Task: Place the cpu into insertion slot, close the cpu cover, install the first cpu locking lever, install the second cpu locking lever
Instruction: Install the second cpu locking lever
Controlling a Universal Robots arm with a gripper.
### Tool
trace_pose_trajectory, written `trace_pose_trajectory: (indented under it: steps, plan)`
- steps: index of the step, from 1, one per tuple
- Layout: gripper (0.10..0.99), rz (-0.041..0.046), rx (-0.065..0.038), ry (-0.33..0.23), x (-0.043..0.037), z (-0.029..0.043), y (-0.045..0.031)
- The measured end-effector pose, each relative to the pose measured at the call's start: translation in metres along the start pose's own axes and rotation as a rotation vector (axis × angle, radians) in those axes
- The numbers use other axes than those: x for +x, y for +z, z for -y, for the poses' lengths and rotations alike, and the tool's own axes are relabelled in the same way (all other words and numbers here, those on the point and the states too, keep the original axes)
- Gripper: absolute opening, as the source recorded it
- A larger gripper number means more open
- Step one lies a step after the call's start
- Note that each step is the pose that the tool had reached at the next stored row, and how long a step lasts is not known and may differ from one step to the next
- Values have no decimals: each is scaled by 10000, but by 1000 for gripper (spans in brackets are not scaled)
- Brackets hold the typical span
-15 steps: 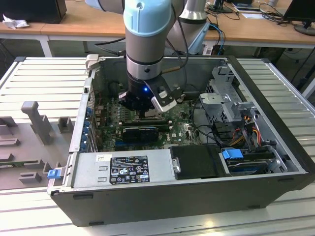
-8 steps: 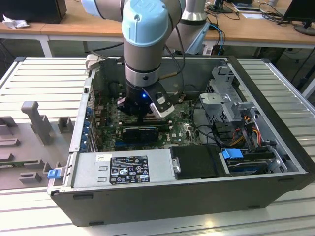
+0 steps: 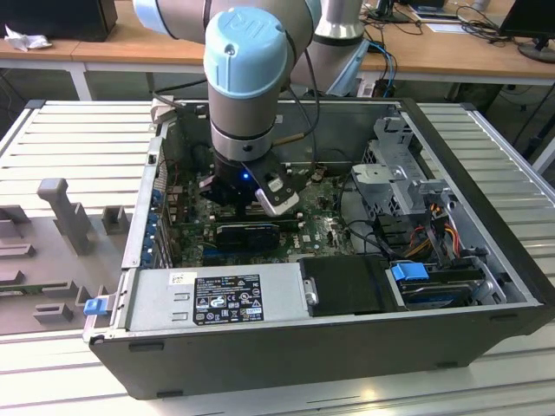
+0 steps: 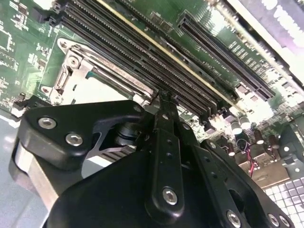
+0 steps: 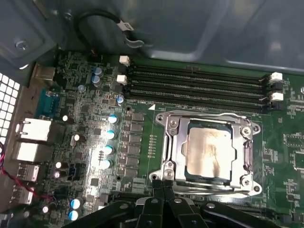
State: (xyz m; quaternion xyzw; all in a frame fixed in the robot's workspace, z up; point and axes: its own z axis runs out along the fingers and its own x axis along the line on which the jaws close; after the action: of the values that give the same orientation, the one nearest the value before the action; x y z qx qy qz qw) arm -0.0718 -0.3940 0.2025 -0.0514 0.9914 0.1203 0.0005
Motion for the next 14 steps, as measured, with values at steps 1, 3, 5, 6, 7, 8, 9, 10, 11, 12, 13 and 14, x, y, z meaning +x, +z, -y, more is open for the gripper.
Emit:
trace_pose_trajectory:
  steps: [1, 3, 5, 6, 7, 8, 9, 10, 11, 12, 13, 14]
  plan:
    - [106, 6, -63, -1, 2, 4, 13]
    - [106, 19, -193, -5, 7, 9, 32]
    - [106, 23, -241, -14, 28, 21, 70]
    - [106, 21, -252, -17, 39, 21, 75]
    - [106, 20, -270, -23, 58, 20, 79]
    - [106, 25, -279, -27, 59, 16, 65]
    - [106, 27, -282, -27, 58, -2, -6]
    - [106, 22, -275, -26, 58, -10, -42]
    - [106, 23, -276, -26, 58, -20, -83]
    - [106, 23, -276, -26, 57, -28, -114]
    - [106, 21, -275, -26, 57, -33, -134]
    - [106, 22, -274, -26, 57, -41, -166]
